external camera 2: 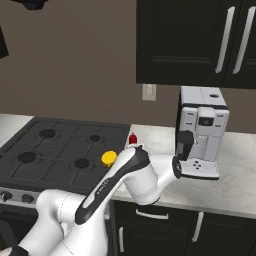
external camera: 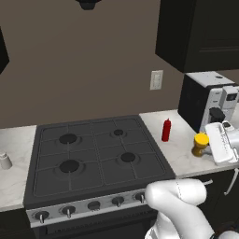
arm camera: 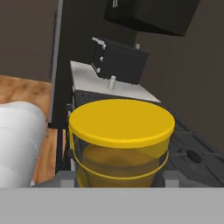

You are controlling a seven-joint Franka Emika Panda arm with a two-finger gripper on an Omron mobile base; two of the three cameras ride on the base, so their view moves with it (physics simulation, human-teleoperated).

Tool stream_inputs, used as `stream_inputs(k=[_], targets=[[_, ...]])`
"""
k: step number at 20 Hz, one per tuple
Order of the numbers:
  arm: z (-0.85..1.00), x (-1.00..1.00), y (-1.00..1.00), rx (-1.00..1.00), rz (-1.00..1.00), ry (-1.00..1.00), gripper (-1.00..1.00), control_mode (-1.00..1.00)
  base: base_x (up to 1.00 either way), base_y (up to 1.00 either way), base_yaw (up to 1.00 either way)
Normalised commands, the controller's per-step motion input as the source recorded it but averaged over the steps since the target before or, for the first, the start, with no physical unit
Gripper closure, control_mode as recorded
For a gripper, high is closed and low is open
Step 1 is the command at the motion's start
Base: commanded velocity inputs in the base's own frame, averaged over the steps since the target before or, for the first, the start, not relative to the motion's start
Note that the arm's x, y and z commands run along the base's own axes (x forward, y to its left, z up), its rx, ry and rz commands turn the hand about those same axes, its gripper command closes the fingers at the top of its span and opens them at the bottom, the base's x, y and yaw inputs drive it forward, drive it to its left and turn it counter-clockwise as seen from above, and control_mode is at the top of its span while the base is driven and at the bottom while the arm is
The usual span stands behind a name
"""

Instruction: Collect the turmeric, ketchup, and shaker from the cabinet and place them next to the stove.

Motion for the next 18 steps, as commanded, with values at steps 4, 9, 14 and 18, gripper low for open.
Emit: stream_inputs(k=[4, 9, 14, 18], targets=[[-0.43, 0.35, 0.01, 0.0, 0.0, 0.03, 1.0, -1.0, 0.0, 0.0, 0.0], [-0.32, 0.32, -0.01, 0.02, 0.01, 0.0, 1.0, -1.0, 0.0, 0.0, 0.0], [-0.24, 0.22, -0.1, 0.08, 0.04, 0.0, 1.0, -1.0, 0.0, 0.0, 0.0], [-0.05, 0.19, -0.11, 0.01, 0.07, 0.04, 1.0, -1.0, 0.0, 0.0, 0.0]])
